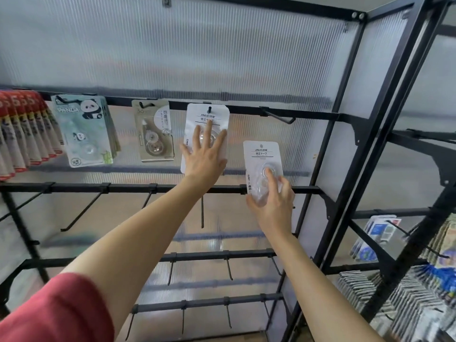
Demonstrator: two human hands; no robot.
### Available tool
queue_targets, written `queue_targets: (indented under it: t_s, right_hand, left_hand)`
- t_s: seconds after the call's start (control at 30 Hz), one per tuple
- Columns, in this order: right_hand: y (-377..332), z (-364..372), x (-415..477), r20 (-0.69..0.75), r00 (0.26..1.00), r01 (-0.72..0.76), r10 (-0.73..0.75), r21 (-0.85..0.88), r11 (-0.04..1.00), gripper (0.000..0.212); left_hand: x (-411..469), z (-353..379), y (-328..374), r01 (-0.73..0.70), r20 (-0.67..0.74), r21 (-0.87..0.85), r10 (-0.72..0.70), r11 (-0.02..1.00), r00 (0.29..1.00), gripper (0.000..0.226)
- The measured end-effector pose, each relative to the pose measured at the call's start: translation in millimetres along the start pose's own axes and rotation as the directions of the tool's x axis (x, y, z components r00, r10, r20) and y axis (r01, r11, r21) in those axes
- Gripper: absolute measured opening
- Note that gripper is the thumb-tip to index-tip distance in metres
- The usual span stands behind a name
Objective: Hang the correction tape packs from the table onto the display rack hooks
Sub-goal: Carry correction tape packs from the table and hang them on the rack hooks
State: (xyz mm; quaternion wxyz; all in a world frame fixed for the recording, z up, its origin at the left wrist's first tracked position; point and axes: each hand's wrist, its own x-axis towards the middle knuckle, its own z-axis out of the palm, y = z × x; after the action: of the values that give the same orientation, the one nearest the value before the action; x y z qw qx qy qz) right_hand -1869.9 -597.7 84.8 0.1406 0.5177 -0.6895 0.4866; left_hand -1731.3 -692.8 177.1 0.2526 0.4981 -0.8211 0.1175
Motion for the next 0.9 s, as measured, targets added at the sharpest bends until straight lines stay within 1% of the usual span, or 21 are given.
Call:
queue_targets:
  t_s: [0.17, 0.3, 0.4, 0.53, 0.67, 0.8, 0.9]
  right_hand:
    - [2.6, -1.8, -2.4, -0.017, 1.000, 0.016, -0.016, 0.003, 1.000, 0.078]
    - [1.3, -2.5, -3.1, -0.026, 0.999, 0.021, -0.021, 0.000, 1.000, 0.077]
    - [-3.2, -1.3, -3.9, -0.037, 0.998, 0.041, -0.040, 0.021, 0.999, 0.075]
    - [-22.1, 0.7, -4.0, -0.076, 0.993, 0.100, -0.094, 0.076, 0.992, 0.071]
    - [-53.3, 8.6, 2.6, -0.120, 0.979, 0.177, -0.165, 0.091, 0.980, 0.069]
    - [-76.8, 19.7, 16.1, -0.123, 0.961, 0.255, -0.246, 0.059, 0.965, 0.069]
    - [-89.1, 24.3, 26.8, -0.118, 0.954, 0.278, -0.275, 0.014, 0.960, 0.068]
  left_hand:
    - [0.8, 0.8, -2.6, -0.044, 0.036, -0.072, 0.047, 0.996, 0.998, 0.082]
    - [-16.7, 3.7, -13.3, -0.120, -0.035, -0.069, 0.117, 0.990, 0.992, 0.082]
    - [-32.4, 13.8, -34.0, -0.155, -0.081, -0.112, 0.146, 0.982, 0.986, 0.082]
    - [-46.9, 22.7, -67.9, -0.092, -0.054, -0.089, 0.087, 0.992, 0.995, 0.081]
    - [-53.7, 21.6, -96.1, -0.019, -0.050, -0.065, 0.016, 0.998, 0.999, 0.076]
    - [-54.6, 19.5, -111.6, 0.013, -0.056, -0.061, -0.017, 0.998, 0.998, 0.075]
    - [-54.4, 15.8, -118.4, 0.016, -0.077, -0.061, -0.021, 0.998, 0.997, 0.074]
